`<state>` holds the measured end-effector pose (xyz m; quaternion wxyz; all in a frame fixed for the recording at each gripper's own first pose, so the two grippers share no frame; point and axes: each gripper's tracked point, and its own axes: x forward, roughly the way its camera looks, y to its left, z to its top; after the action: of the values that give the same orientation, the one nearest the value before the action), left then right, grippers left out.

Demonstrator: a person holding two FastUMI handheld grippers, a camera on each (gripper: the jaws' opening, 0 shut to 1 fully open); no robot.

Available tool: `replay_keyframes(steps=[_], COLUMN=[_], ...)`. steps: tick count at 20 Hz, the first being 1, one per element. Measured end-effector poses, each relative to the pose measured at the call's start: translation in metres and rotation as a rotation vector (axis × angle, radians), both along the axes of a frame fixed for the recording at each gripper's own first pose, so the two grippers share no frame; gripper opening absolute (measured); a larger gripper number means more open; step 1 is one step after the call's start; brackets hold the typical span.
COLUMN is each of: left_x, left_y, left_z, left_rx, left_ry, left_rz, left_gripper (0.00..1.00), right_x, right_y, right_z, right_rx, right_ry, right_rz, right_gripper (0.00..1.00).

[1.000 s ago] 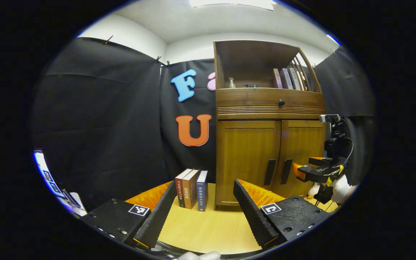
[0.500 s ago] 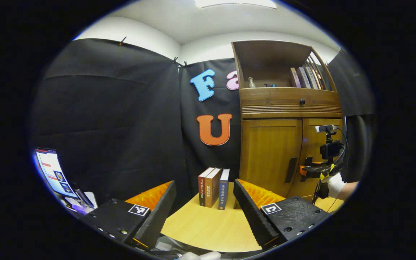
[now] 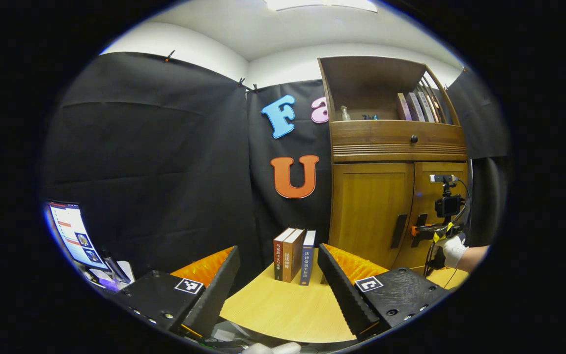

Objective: Open the right door of the double-door shoe cabinet with the right hand, and open the left door with the left hand.

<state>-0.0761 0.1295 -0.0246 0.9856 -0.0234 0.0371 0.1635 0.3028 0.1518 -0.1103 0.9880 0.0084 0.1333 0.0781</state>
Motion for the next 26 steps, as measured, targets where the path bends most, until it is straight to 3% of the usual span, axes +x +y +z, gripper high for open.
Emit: replay_keyframes(steps=[1, 2, 4, 13, 19, 20, 21, 22, 26], left_x=[-0.002, -0.003, -0.005, -0.003, 0.005, 0.006, 0.007, 0.009, 0.023], left_y=[0.000, -0.001, -0.005, -0.029, -0.052, -0.056, -0.059, -0.063, -0.082], left_z=[0.000, -0.001, -0.003, -0.007, -0.008, -0.007, -0.007, -0.007, -0.012], left_rx=[0.002, 0.005, 0.003, -0.007, -0.007, -0.005, -0.002, 0.000, -0.007], left_ry=[0.000, 0.001, 0.008, 0.020, 0.020, 0.020, 0.021, 0.021, 0.023], left_rz=[-0.004, -0.007, -0.017, -0.103, -0.177, -0.187, -0.198, -0.211, -0.273], left_gripper=[0.96, 1.00, 0.96, 0.96, 0.96, 1.00, 0.96, 1.00, 0.96], right_x=[-0.002, -0.006, -0.016, -0.074, -0.106, -0.112, -0.117, -0.122, -0.139], right_y=[0.001, 0.000, -0.003, -0.022, -0.042, -0.046, -0.050, -0.053, -0.069], right_z=[-0.002, -0.003, -0.004, -0.011, -0.014, -0.015, -0.015, -0.016, -0.018], right_rx=[0.009, 0.014, 0.001, 0.024, 0.034, 0.034, 0.036, 0.039, 0.069], right_ry=[0.007, 0.010, 0.003, 0.014, 0.019, 0.019, 0.021, 0.023, 0.039], right_rz=[0.010, 0.018, 0.033, 0.106, 0.112, 0.110, 0.108, 0.107, 0.099], right_gripper=[0.35, 0.35, 0.35, 0.33, 0.32, 0.32, 0.32, 0.32, 0.32])
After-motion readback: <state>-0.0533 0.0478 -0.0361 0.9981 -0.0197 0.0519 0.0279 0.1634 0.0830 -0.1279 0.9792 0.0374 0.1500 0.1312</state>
